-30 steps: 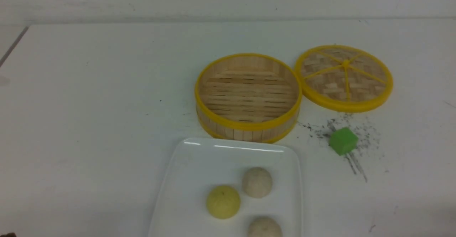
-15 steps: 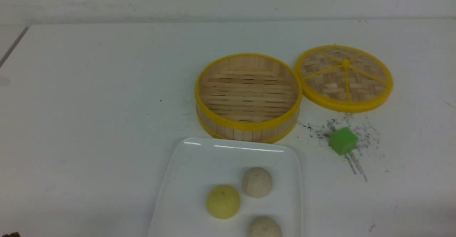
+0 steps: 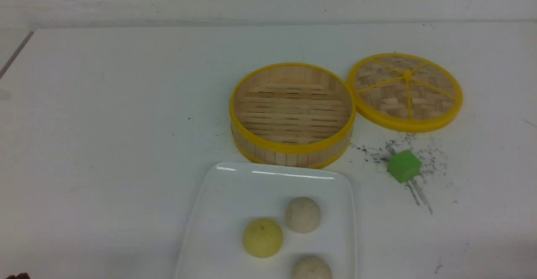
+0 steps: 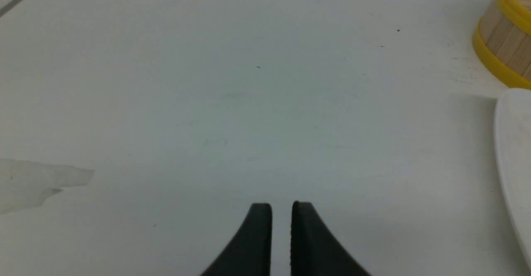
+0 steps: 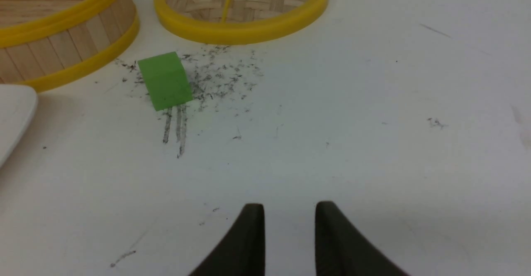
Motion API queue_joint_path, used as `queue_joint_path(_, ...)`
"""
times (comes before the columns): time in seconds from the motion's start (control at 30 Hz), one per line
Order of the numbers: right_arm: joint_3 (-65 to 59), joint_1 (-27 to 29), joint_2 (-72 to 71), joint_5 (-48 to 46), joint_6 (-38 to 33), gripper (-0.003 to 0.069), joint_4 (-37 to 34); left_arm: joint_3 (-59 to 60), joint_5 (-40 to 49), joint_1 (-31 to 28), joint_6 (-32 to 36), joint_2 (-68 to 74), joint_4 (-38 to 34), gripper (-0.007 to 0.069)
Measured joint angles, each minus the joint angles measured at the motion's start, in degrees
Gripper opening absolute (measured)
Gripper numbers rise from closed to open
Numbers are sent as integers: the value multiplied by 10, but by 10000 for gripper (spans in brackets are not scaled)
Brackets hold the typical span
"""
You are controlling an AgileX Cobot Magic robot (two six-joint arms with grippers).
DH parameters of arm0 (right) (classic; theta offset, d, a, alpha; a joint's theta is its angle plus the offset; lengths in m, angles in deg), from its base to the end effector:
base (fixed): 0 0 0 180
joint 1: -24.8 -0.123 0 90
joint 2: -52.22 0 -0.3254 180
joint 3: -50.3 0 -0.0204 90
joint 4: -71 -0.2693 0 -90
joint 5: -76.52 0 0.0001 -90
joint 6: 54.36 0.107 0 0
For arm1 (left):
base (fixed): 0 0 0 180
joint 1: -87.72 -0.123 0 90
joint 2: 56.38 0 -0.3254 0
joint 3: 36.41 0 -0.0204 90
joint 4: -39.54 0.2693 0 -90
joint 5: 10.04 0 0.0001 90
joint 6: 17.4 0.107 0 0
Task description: Put the steamed buns into the plate on the white tablecloth.
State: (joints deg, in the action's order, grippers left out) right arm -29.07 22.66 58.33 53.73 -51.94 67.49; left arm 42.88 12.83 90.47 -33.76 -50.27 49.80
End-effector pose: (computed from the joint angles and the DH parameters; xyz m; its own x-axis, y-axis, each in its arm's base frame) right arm 0.0447 0.0042 0.1656 -0.3170 0.0868 -0.9444 -0.0287 0.9945 0.1010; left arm 0.0451 0.0053 0.1666 -0.3033 -0.1053 -0.9471 -0.0547 0.9942 -0.0930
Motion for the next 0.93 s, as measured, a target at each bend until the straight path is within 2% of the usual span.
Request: queue_joint_path(0.93, 0, 0, 0, 0, 0, 202, 0, 0, 0, 0, 0, 0, 0, 122)
